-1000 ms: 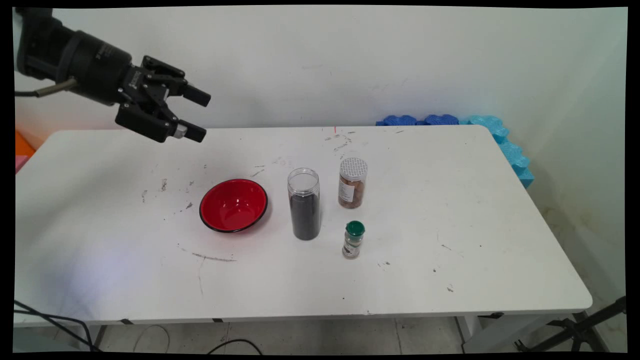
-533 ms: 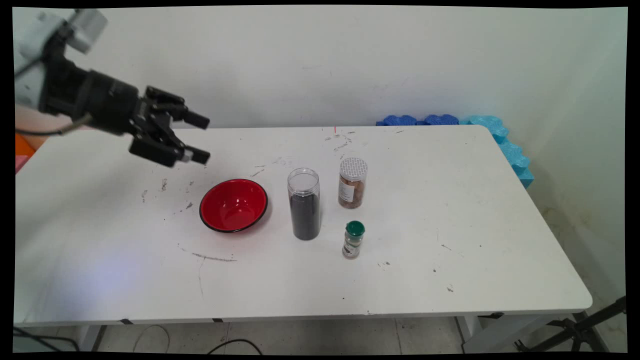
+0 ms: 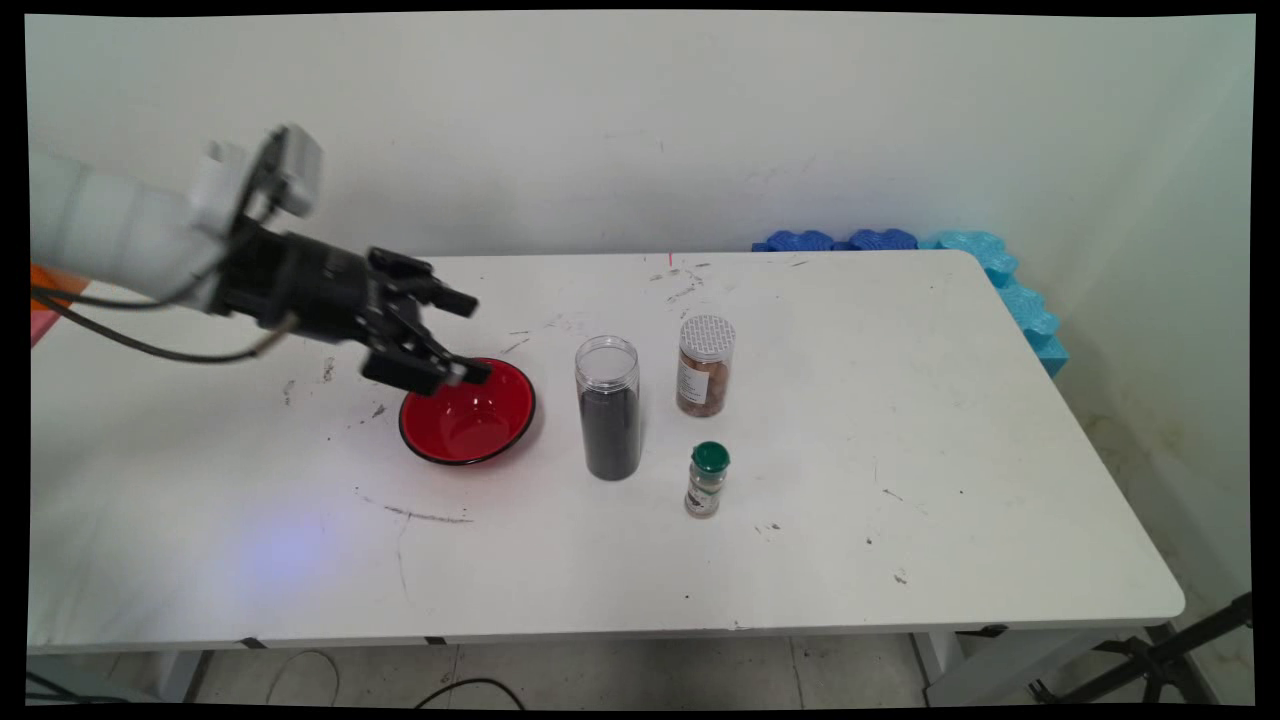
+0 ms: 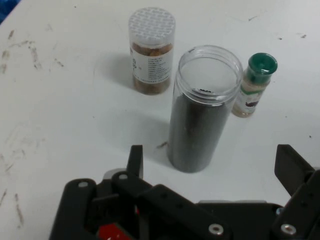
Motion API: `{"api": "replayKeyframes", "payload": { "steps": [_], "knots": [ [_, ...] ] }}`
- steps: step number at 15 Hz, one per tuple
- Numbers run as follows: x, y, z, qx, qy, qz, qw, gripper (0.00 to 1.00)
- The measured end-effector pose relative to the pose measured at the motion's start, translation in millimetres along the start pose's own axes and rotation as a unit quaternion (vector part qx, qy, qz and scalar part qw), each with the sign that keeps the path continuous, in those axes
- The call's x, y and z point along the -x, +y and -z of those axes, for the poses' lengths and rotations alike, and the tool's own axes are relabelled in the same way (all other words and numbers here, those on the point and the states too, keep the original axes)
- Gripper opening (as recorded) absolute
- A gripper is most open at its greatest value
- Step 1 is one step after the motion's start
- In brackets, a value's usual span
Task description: Pick up the black seasoning powder from the table
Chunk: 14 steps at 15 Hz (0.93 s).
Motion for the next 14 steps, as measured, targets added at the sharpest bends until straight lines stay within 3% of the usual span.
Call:
{"api": "replayKeyframes", "payload": {
  "steps": [8,14],
  "knots": [
    [6.6,12.4,-81.3,-0.007,-0.005,0.009,0.9999,1.0],
    [6.3,15.0,-121.1,-0.006,-0.007,0.008,0.9999,1.0]
  ]
}}
